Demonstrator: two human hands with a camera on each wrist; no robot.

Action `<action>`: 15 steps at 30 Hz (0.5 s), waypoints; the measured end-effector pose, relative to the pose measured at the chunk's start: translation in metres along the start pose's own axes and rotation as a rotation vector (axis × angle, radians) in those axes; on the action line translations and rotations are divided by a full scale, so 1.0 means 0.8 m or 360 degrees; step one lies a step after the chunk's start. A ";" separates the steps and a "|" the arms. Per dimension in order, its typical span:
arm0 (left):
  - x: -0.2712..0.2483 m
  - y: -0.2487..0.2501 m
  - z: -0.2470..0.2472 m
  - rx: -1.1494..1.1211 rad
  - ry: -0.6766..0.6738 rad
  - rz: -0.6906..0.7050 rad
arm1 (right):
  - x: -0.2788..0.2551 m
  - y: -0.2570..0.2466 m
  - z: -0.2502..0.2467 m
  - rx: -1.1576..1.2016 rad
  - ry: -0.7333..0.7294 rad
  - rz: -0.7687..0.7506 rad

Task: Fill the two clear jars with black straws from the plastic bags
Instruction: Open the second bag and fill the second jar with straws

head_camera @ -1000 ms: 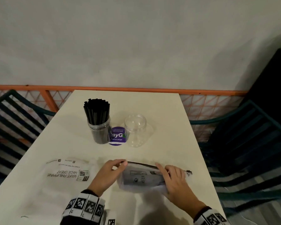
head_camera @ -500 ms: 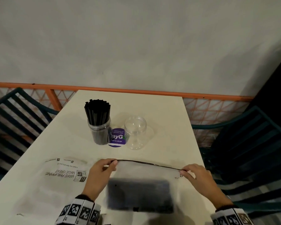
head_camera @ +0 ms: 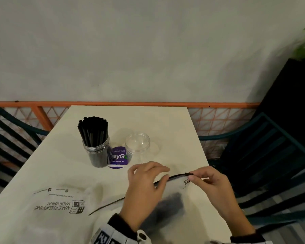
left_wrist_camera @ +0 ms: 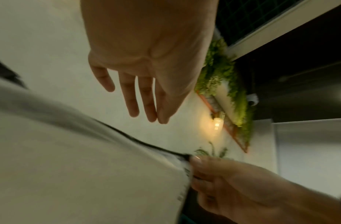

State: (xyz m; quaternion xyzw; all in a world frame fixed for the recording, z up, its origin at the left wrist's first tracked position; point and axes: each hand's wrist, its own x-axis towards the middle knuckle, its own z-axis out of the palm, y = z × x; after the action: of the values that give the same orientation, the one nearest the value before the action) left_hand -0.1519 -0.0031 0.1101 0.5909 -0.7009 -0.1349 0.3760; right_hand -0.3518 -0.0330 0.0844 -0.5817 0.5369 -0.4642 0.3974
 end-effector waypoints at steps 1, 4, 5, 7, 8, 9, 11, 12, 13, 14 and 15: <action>0.004 0.009 0.007 -0.0011 -0.0037 0.0071 | -0.002 -0.007 0.002 -0.0016 -0.0024 -0.0040; 0.017 0.021 0.018 -0.0019 -0.0090 0.0193 | -0.010 -0.024 0.009 -0.0030 -0.0127 -0.0083; 0.019 0.021 0.020 -0.0030 -0.0110 0.0193 | -0.012 -0.027 0.010 -0.0048 -0.0129 -0.0109; 0.020 0.020 0.021 -0.0064 -0.0117 0.0193 | -0.015 -0.029 0.011 -0.0089 -0.0089 -0.0180; 0.020 0.020 0.020 -0.0060 -0.0111 0.0199 | -0.016 -0.030 0.013 -0.0099 -0.0067 -0.0206; 0.019 0.021 0.018 -0.0041 -0.0109 0.0202 | -0.017 -0.030 0.014 -0.0106 -0.0052 -0.0229; 0.017 0.021 0.013 -0.0001 -0.0121 0.0205 | -0.016 -0.027 0.017 -0.0094 -0.0021 -0.0233; 0.017 0.018 0.009 0.0025 -0.0125 0.0195 | -0.015 -0.024 0.017 -0.0058 0.0013 -0.0204; 0.017 0.014 0.005 0.0052 -0.0128 0.0172 | -0.012 -0.020 0.014 -0.0006 0.0062 -0.0159; 0.017 0.008 -0.001 0.0074 -0.0125 0.0146 | -0.008 -0.016 0.010 0.0042 0.0112 -0.0112; 0.017 0.000 -0.009 0.0099 -0.0115 0.0124 | -0.004 -0.012 0.003 0.0077 0.0157 -0.0075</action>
State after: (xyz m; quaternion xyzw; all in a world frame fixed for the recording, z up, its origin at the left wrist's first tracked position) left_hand -0.1474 -0.0137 0.1200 0.5694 -0.7403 -0.1197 0.3368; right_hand -0.3468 -0.0291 0.0925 -0.5607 0.5307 -0.5143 0.3734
